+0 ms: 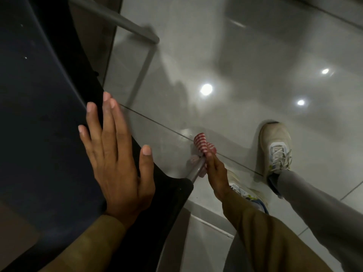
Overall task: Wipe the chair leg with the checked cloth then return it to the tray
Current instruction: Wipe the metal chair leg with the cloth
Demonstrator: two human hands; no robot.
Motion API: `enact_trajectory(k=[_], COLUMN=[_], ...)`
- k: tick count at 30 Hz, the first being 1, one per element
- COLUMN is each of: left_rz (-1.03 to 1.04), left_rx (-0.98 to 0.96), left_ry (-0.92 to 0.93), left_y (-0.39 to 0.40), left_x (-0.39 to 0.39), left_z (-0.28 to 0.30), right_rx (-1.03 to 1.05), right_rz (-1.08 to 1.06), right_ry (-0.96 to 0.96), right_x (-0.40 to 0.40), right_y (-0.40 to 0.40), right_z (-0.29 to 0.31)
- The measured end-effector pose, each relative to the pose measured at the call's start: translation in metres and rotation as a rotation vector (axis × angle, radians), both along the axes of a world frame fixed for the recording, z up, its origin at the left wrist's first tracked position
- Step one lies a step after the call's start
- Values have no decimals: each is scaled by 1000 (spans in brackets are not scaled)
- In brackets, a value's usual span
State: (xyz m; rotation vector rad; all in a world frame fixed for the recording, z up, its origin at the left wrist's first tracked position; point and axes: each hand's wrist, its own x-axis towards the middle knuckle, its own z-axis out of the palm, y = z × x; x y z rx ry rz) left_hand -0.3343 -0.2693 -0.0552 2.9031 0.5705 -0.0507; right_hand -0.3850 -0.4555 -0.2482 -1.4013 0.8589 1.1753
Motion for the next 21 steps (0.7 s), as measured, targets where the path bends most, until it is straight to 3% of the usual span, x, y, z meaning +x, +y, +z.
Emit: enact_trajectory(k=[3, 7, 9, 13, 21], left_rz=[9, 23, 20, 17, 7], left_rx=[1, -23, -17, -28, -8], left_ry=[18, 32, 37, 45, 23], left_y=[-2, -2, -3, -3, -1], left_x=[1, 4, 5, 5, 2], left_z=[4, 8, 9, 10, 3], right_rx=[48, 255, 284, 186, 26], right_rz=[-83, -118, -110, -157, -70], right_ry=[53, -44, -63, -157, -60], right_x=[5, -12, -21, -22, -15], right_y=[0, -7, -4, -1, -9], right_z=[35, 134, 150, 111, -3])
